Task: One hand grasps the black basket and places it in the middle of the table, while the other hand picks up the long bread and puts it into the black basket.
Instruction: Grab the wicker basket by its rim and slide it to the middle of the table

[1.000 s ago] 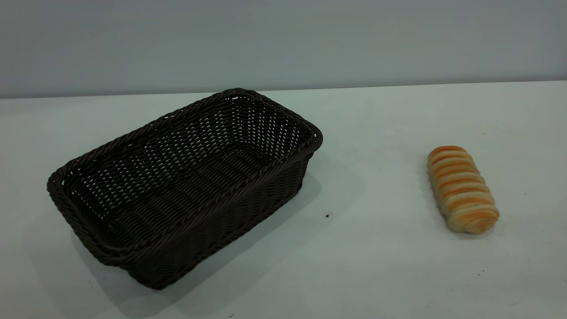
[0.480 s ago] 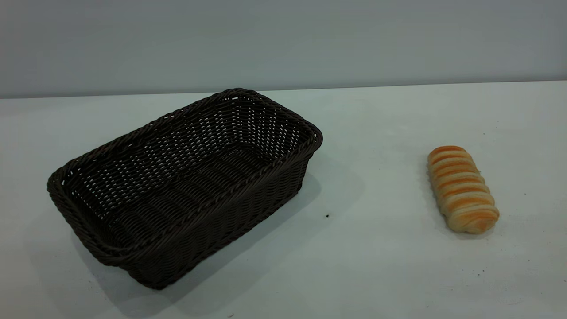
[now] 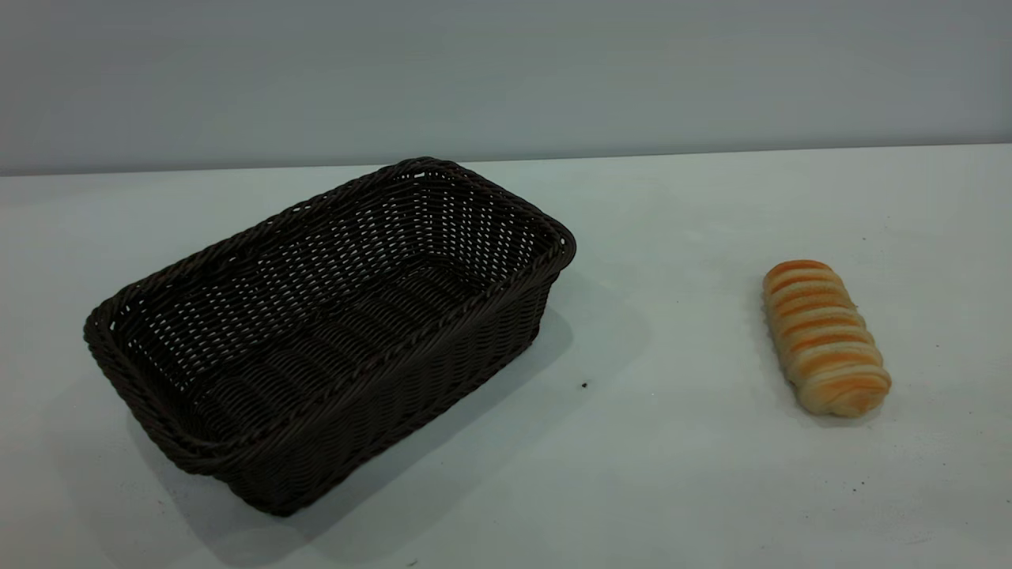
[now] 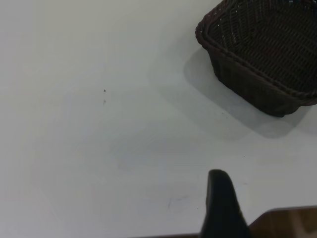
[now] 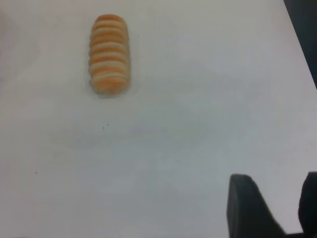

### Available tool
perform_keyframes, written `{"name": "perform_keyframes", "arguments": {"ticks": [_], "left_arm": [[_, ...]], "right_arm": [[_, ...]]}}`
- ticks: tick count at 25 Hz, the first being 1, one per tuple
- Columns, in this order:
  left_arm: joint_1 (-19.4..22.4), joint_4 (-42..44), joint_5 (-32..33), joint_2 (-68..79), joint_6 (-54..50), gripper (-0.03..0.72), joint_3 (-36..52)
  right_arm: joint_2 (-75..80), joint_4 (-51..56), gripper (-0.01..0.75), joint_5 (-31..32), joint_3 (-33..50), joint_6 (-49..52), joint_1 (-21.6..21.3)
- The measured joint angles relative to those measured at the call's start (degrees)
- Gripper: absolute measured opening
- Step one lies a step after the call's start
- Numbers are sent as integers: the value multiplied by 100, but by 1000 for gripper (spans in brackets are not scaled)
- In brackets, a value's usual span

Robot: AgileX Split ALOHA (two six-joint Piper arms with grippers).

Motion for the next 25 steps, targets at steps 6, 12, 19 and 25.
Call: {"name": "perform_keyframes", "arguments": {"ticks": [6,12,19,25], "left_arm": [[0,0,0,0,5,529,0],[0,-47,-389,0,2,529,-400],[0,-128,-999,283,7,529,-840],[0,-132,-1055,1836,65,529,-913]], "right_arm": [[0,33,239,0,0,0,0],[0,285,271,18,-282,-85,0],[208,901,355,-359,-587,-380,0],[1274,1674,435,-599,-936,-1087,0]]}}
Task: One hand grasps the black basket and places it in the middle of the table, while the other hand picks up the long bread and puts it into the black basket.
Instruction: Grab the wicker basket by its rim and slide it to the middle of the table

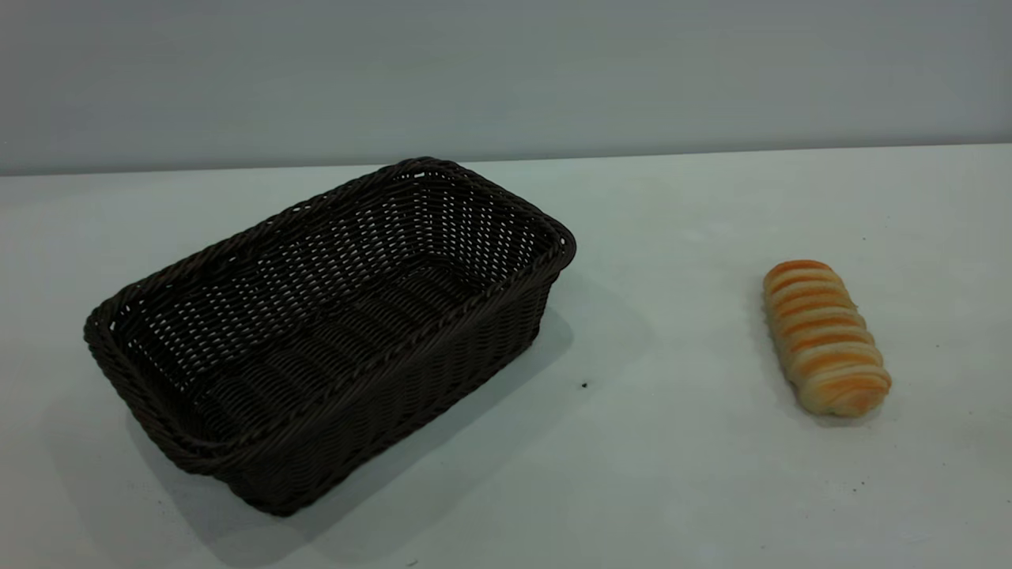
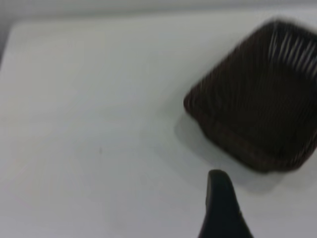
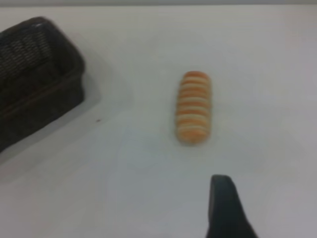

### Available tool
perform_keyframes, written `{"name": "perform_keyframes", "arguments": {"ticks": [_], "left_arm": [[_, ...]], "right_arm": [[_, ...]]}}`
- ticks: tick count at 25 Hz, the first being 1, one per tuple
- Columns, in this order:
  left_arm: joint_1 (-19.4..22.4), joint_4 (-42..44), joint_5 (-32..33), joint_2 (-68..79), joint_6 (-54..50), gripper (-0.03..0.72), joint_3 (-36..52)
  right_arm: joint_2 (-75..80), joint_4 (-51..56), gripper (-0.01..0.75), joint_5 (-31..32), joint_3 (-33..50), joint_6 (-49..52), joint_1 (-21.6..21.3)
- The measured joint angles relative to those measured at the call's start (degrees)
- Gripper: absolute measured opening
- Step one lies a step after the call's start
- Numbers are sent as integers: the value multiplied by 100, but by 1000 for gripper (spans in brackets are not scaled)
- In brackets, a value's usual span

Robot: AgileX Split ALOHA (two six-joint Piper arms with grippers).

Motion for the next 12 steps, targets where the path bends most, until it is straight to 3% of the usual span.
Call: {"name": "perform_keyframes", "arguments": {"ticks": [12], "left_arm": [[0,-218,-539,3783,-1282,529,-52]], "right_arm": [[982,395,452,-6,-277,-644,0]]}}
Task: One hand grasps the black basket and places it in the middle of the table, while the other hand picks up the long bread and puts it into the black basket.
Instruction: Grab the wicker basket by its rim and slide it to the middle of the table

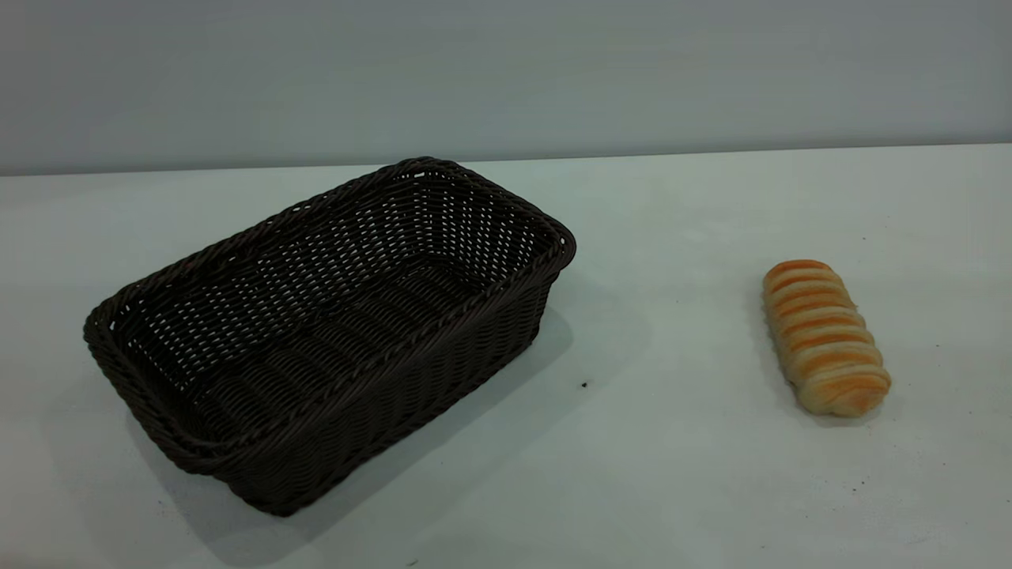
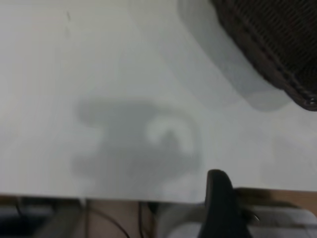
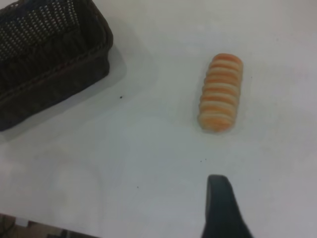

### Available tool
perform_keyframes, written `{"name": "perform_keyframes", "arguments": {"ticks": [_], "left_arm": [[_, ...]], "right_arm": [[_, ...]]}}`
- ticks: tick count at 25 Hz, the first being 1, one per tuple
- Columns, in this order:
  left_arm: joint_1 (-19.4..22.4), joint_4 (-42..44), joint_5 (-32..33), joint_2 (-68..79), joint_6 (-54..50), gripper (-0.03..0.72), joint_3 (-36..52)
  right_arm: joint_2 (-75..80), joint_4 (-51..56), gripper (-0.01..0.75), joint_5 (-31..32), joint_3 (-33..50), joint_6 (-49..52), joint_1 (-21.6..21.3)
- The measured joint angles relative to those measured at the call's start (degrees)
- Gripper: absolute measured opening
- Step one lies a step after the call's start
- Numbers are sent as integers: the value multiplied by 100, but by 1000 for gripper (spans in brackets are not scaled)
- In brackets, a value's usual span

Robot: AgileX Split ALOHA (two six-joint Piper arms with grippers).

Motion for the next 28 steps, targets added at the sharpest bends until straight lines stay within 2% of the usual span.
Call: {"name": "perform_keyframes", "arguments": {"ticks": [3,7,12,21,28], "left_arm": [[0,-90,-419,879,-346,529,0],[0,-337,-1377,1839,-672,529,-1],[0,-1207,-2428,2810,-320,529,-6],[-10,-2477,-3279,3837,411,529,-19],[-10,-2853,-3523,4234,485,529,-63]], "right_arm": [[0,0,452,-5,0,-72,0],[0,0,452,-5,0,-107,0],[0,0,452,14,0,-112,0],[0,10,452,154,0,-112,0],[0,4,452,154,0,-112,0]]}}
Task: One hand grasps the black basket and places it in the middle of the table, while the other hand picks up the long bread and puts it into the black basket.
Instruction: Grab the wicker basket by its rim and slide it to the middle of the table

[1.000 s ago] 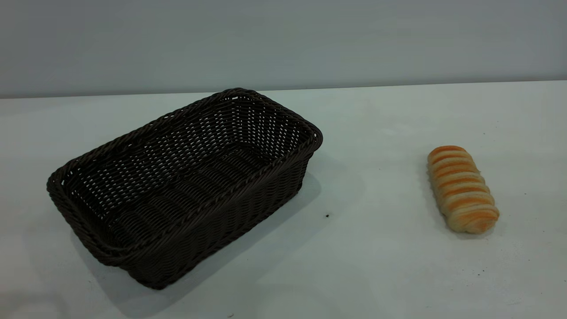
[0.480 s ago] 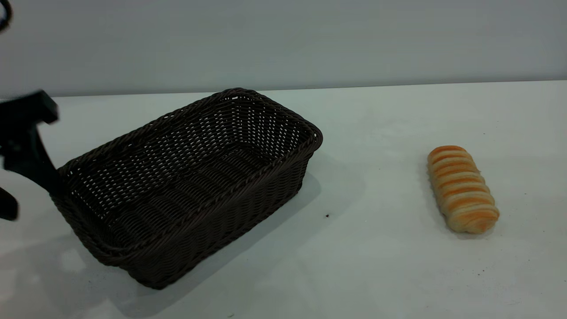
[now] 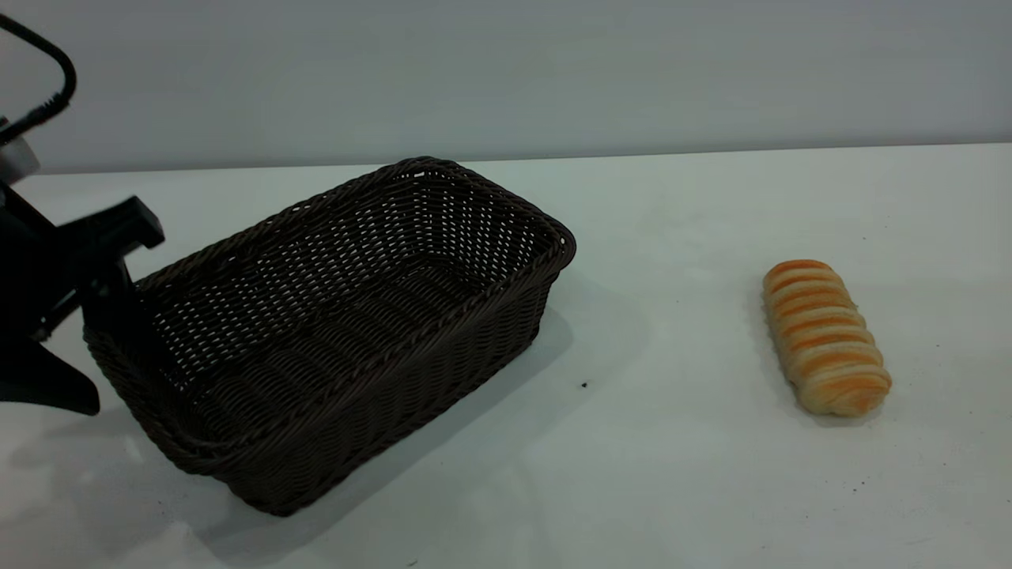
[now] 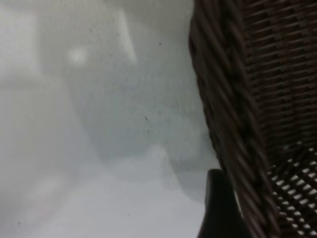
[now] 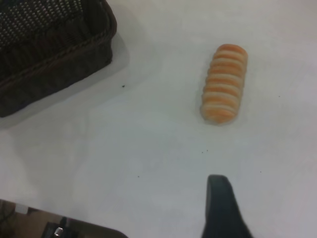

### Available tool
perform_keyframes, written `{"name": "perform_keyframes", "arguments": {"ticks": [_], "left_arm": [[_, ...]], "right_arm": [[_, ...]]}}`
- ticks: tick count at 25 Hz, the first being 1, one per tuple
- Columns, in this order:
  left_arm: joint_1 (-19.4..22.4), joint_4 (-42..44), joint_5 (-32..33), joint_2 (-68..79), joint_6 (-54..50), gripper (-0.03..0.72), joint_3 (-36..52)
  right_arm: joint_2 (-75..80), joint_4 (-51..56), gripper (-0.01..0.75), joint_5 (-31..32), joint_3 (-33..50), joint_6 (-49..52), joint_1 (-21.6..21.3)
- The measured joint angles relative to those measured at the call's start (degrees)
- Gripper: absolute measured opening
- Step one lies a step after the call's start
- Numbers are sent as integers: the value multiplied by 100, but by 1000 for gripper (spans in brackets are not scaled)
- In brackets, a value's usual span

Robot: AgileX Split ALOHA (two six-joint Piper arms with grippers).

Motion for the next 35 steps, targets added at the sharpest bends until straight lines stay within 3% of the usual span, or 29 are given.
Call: {"name": "perform_keyframes", "arguments": {"ticks": [7,10,13,16,23,29,35], "left_arm": [[-7,-324,-674,725,-17,526,0],[-190,-469,-1223,1171,-17,481,-49],[-525,-481,-1429,1519,-17,351,-273],[-786,-625,-1499,1712,-108,136,-610],[-893,-501,-771,1520,693,136,-1065],[-731,-317,342,1506,1995,136,-2200],[-717,491,917,2232,1870,136,-3255]], "right_arm": [[0,0,452,5,0,0,0],[0,0,452,18,0,-4,0],[0,0,452,82,0,-4,0],[0,0,452,120,0,-4,0],[0,-31,452,171,0,-4,0],[0,-115,452,176,0,-4,0],[0,-126,452,176,0,-4,0]]}}
